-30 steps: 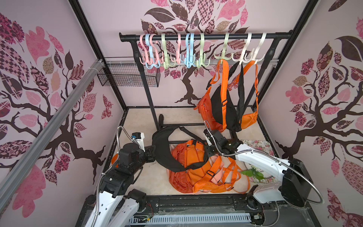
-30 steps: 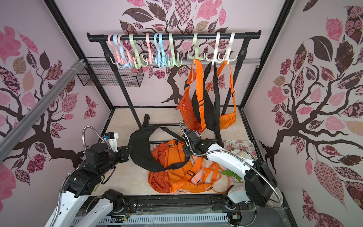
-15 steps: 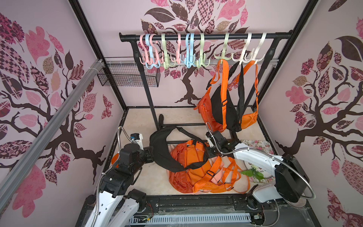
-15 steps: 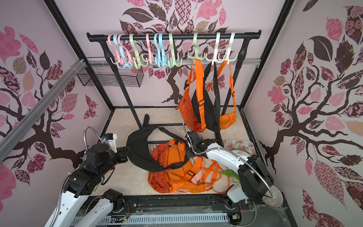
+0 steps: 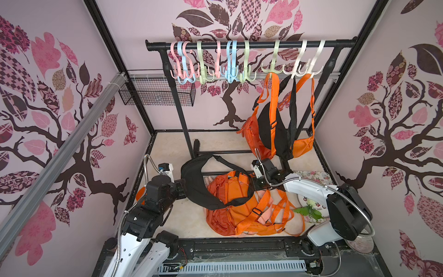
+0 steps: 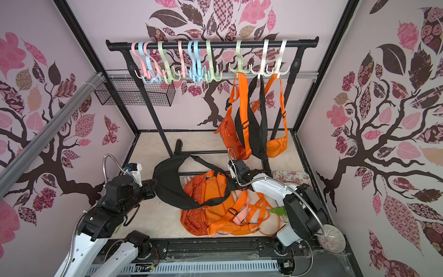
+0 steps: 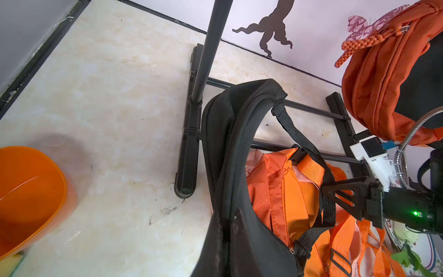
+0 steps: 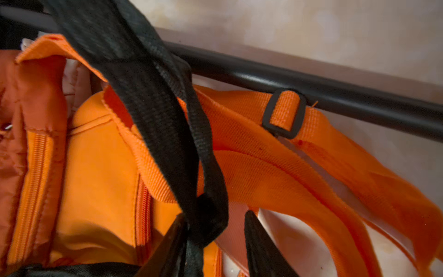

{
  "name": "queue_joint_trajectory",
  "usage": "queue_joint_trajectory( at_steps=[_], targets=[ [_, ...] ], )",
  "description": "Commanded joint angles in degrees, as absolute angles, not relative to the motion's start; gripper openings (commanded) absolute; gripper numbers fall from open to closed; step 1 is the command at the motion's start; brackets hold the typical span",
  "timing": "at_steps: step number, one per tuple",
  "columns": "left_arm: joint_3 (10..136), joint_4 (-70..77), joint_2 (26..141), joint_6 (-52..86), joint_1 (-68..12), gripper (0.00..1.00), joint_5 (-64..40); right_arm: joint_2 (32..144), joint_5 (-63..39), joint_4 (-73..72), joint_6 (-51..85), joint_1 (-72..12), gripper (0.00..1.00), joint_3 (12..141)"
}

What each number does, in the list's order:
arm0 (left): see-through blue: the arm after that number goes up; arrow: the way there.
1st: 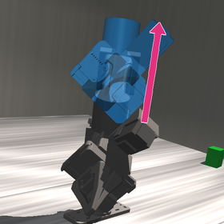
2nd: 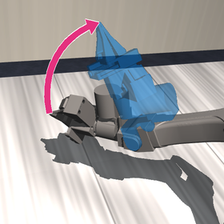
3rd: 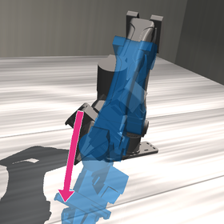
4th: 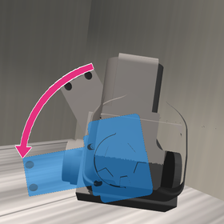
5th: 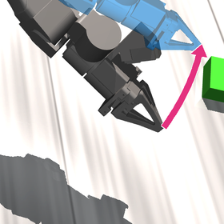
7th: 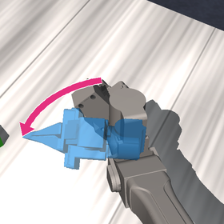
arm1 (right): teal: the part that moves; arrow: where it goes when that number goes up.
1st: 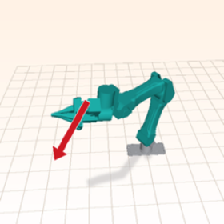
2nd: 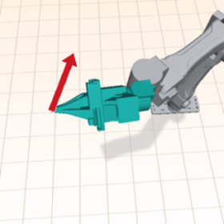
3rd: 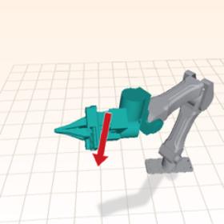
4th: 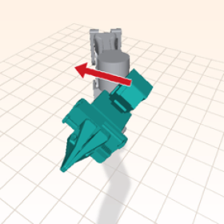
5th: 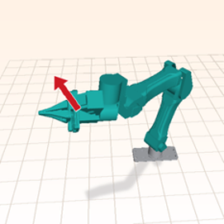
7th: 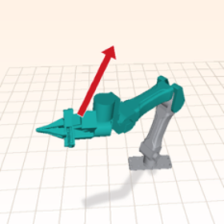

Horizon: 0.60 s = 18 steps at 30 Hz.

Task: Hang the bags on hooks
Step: Pick up the bag from the bag.

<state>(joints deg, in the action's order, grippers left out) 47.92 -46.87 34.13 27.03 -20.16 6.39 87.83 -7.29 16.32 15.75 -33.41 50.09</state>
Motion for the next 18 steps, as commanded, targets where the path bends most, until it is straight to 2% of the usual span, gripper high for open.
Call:
queue_joint_trajectory(
  at_steps=[1, 12, 17, 18],
  targets=[
    [49.57, -46.32, 33.94, 27.33, -19.91, 0.00, 7.41, 88.73, -8.74, 14.18, 16.59, -33.40, 0.41, 50.30],
    [49.09, -45.26, 33.81, 27.75, -19.95, 0.00, 6.25, 88.69, -9.84, 9.27, 17.57, -33.40, 0.24, 49.00],
    [49.39, -45.87, 32.78, 27.80, -19.95, 0.00, 6.41, 88.30, -9.32, 9.14, 18.09, -33.40, 0.00, 48.77],
    [49.07, -45.81, 32.26, 27.83, -19.95, 0.00, 6.50, 88.07, -9.27, 9.53, 18.16, -33.40, 0.00, 48.91]
  ],
)
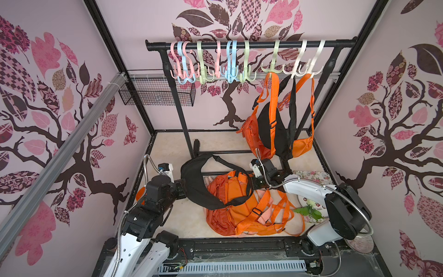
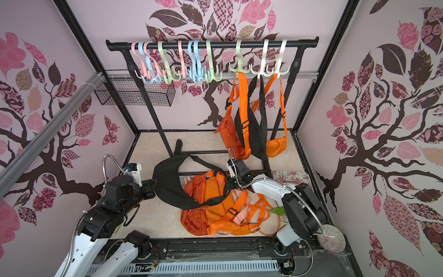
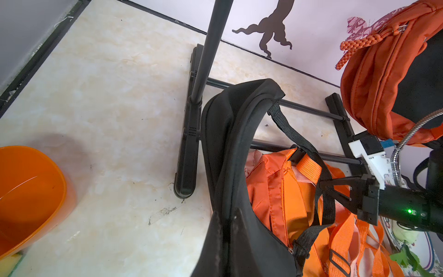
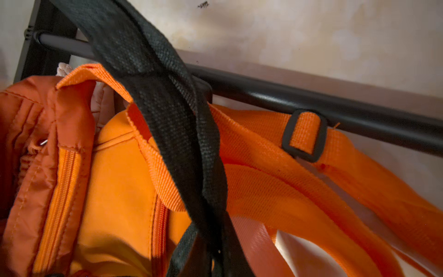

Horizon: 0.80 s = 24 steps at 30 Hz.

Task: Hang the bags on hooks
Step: Pick up the bag from the bag.

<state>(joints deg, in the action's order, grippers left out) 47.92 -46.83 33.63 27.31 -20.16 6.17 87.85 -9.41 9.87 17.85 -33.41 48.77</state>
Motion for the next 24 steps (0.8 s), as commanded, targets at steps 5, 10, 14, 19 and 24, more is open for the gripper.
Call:
queue_joint_trajectory(
  at_steps=[5, 10, 14, 19, 24],
  targets=[
    [47.45, -42.89, 29.73, 27.87, -19.95, 0.00, 5.56, 84.11, -7.31, 12.00, 18.18, -33.40, 0.00, 49.74],
    [47.25, -40.55, 27.43, 27.59, -19.93, 0.00, 4.82, 77.59, -4.73, 14.75, 17.59, -33.49, 0.00, 51.01],
    [45.65, -35.95, 23.79, 28.20, -19.93, 0.00, 2.86, 72.30, -0.73, 18.93, 15.54, -33.67, 0.00, 54.14],
    [45.00, -30.93, 19.43, 27.52, -19.95, 0.00, -0.20, 65.03, 4.09, 18.53, 12.76, -33.90, 0.00, 56.36],
    [46.56, -28.50, 17.60, 24.73, -19.93, 0.00, -3.00, 61.72, 7.63, 19.22, 9.42, -33.89, 0.00, 63.24]
  ],
)
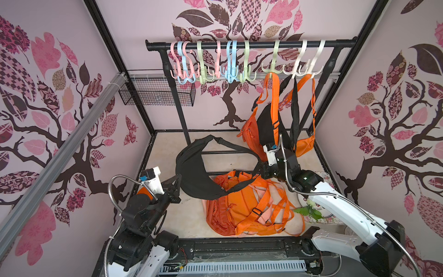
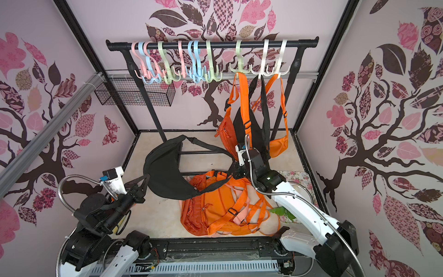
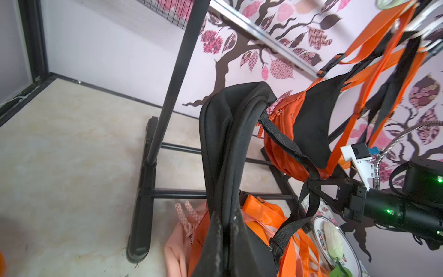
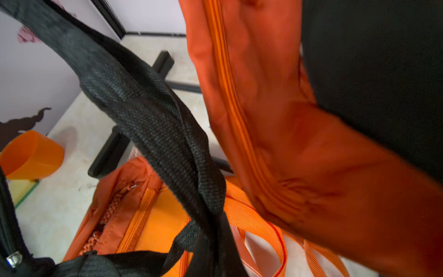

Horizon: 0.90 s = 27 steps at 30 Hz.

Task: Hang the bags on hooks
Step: Pick up the bag from the bag, then hang the bag on the hook.

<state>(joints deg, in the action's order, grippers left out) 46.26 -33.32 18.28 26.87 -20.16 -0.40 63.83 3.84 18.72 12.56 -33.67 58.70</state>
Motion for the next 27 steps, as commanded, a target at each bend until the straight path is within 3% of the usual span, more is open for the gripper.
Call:
queue_joint_trajectory(
  at_steps=[1, 10, 16, 27],
  targets=[
    [47.04, -28.16, 17.56, 24.25, -19.95, 0.00, -3.54, 61.61, 7.69, 19.27, 8.75, -33.84, 0.00, 64.76],
    [49.36, -18.96, 16.99, 22.52, -19.95, 0.00, -5.35, 65.74, 14.55, 12.66, 1.29, -33.84, 0.00, 79.93],
    [53.50, -17.58, 18.72, 19.43, -19.95, 0.00, -6.86, 75.84, 15.08, 10.30, -4.37, -33.68, 0.00, 98.21],
    [60.98, -15.44, 25.15, 11.89, -19.93, 0.00, -8.44, 96.59, 12.70, 18.94, -11.38, -33.24, 0.00, 134.16]
  ],
)
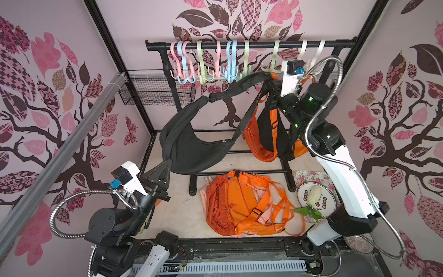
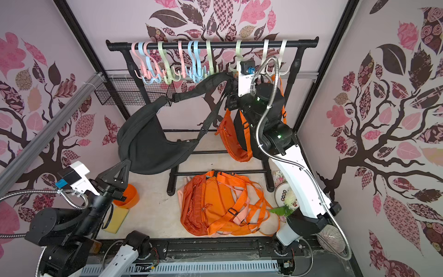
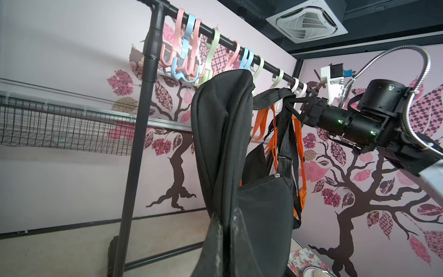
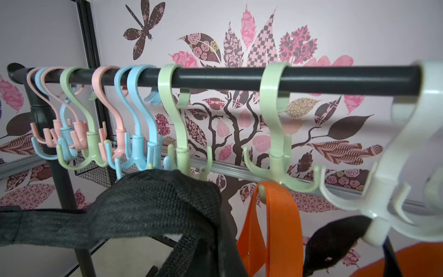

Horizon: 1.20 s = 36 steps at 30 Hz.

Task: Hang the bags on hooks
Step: Hang the bag on the hook.

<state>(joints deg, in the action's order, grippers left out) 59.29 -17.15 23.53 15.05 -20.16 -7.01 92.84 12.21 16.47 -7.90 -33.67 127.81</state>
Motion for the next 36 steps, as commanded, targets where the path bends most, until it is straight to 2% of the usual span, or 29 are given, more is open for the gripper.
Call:
queue_joint_trajectory(
  at_steps=[1, 7, 21, 36],
  targets=[
    [61.09, -14.68, 25.91, 11.79, -19.95, 0.00, -8.55, 98.53, 12.99, 20.03, -11.79, -33.23, 0.00, 137.51],
    [63.20, -12.40, 29.43, 10.80, -19.95, 0.00, -9.97, 105.16, 16.33, 21.50, -14.45, -33.14, 0.00, 146.85],
    [66.09, -11.73, 31.40, 11.96, -19.95, 0.00, -11.69, 106.99, 14.43, 19.58, -13.23, -30.52, 0.00, 147.24],
    [68.82, -13.00, 35.74, 12.52, -19.95, 0.00, -13.25, 113.19, 8.79, 27.58, -13.76, -28.60, 0.00, 151.00]
  ],
)
